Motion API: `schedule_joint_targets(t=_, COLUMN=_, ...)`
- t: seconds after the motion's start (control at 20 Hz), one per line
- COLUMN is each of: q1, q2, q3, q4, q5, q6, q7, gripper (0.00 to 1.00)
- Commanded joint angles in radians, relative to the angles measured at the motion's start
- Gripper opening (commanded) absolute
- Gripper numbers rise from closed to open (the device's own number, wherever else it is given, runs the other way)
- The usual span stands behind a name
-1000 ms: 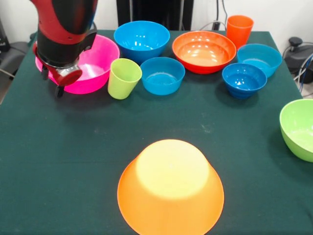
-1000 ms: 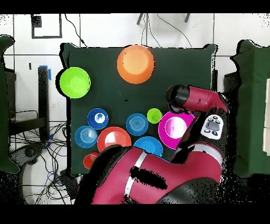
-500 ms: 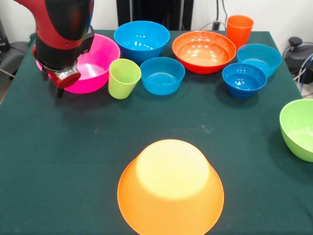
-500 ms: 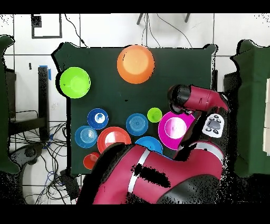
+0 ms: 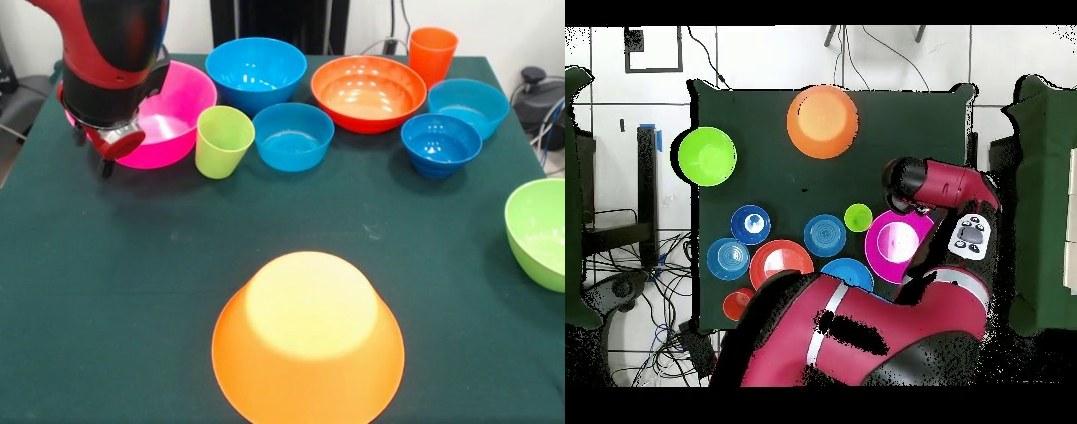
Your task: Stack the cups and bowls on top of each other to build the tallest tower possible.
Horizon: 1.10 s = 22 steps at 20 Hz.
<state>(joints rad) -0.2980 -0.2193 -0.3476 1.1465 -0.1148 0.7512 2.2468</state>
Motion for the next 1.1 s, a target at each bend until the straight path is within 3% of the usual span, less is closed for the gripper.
schedule_joint_targets(t=0.05, q1=0.043, q2=-0.03, q3=0.104, q4=-0.006, q5=-0.009, q6=0.09, q7=-0.037, gripper=1.0)
schedule_joint_targets(t=0.2, q1=0.059, q2=-0.046, q3=0.089, q4=0.002, q5=-0.02, q6=0.089, q7=-0.035, gripper=1.0)
schedule_joint_targets(t=0.5, q1=0.112, q2=-0.073, q3=0.027, q4=0.022, q5=-0.077, q6=-0.046, q7=0.0, gripper=1.0)
schedule_joint_targets(t=0.75, q1=0.156, q2=-0.095, q3=-0.021, q4=0.048, q5=-0.093, q6=-0.096, q7=0.047, gripper=1.0)
schedule_joint_targets(t=0.9, q1=0.165, q2=-0.097, q3=-0.03, q4=0.058, q5=-0.08, q6=-0.086, q7=0.059, gripper=1.0)
schedule_joint_targets(t=1.1, q1=0.165, q2=-0.09, q3=-0.028, q4=0.059, q5=-0.01, q6=0.041, q7=0.095, gripper=1.0)
